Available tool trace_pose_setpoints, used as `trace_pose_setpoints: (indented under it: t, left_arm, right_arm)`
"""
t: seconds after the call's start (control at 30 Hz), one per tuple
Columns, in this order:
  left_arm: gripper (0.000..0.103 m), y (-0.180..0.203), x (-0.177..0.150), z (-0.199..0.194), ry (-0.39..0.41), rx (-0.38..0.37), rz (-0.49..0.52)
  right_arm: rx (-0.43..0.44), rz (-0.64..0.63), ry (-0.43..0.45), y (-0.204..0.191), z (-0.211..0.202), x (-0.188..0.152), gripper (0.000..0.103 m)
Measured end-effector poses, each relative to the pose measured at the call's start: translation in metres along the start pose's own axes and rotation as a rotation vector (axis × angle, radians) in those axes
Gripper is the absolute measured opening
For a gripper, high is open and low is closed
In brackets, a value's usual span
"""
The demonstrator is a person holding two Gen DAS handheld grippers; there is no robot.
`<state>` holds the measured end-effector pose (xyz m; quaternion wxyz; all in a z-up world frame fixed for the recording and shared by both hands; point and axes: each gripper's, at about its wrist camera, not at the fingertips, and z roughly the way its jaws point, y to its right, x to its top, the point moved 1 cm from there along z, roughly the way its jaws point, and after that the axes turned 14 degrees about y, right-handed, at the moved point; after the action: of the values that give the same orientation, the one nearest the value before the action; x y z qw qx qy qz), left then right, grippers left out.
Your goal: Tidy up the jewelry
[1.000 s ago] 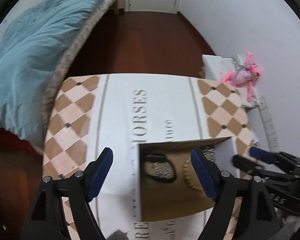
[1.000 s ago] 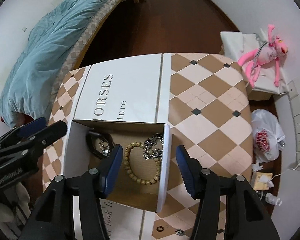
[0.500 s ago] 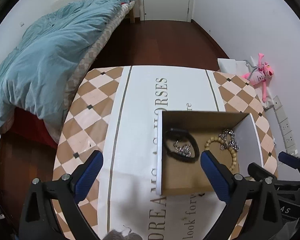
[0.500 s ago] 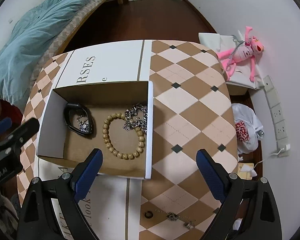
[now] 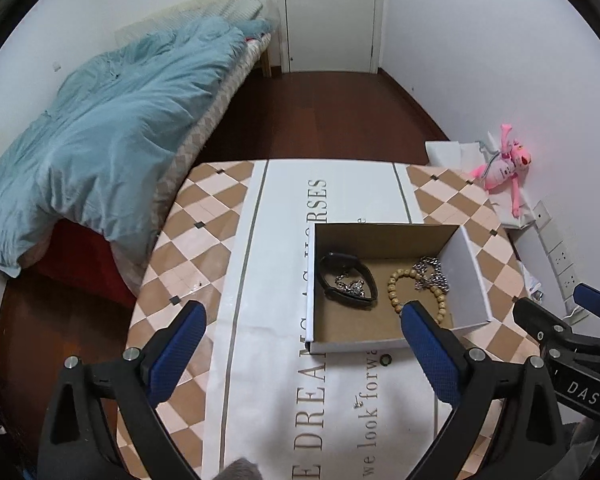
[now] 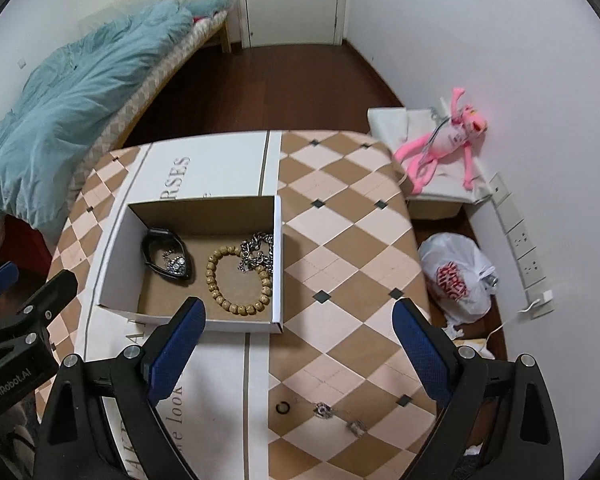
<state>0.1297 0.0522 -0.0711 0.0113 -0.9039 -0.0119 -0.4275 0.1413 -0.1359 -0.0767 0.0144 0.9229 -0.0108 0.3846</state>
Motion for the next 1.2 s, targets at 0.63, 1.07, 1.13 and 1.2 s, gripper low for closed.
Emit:
trace_pose_setpoints:
  t: [0.63,1.07,1.13,1.2]
  left_arm:
    - [0.1,0.0,0.001,-0.067,0.067,-0.006,-0.019]
    - [0.1,0.013,-0.093,-0.014,-0.129,0.049,0.007]
    - [0.1,0.018,-0.105,-0.006,-0.156,0.059,0.018]
    - [0.1,0.019,-0.113,-0.003,-0.175,0.067,0.019]
  right_arm:
    - [0.05,0.102,0.121,0.012,-0.087,-0.002,0.096]
    - [-0.03,0.248,-0.134,0.076,-0.004,-0.121,0.089]
    - [-0.043,0.266,-0.159,0.085,0.007,-0.135,0.085]
    - [-0.061,0.269,-0.171,0.092,0.017,-0.146,0.083]
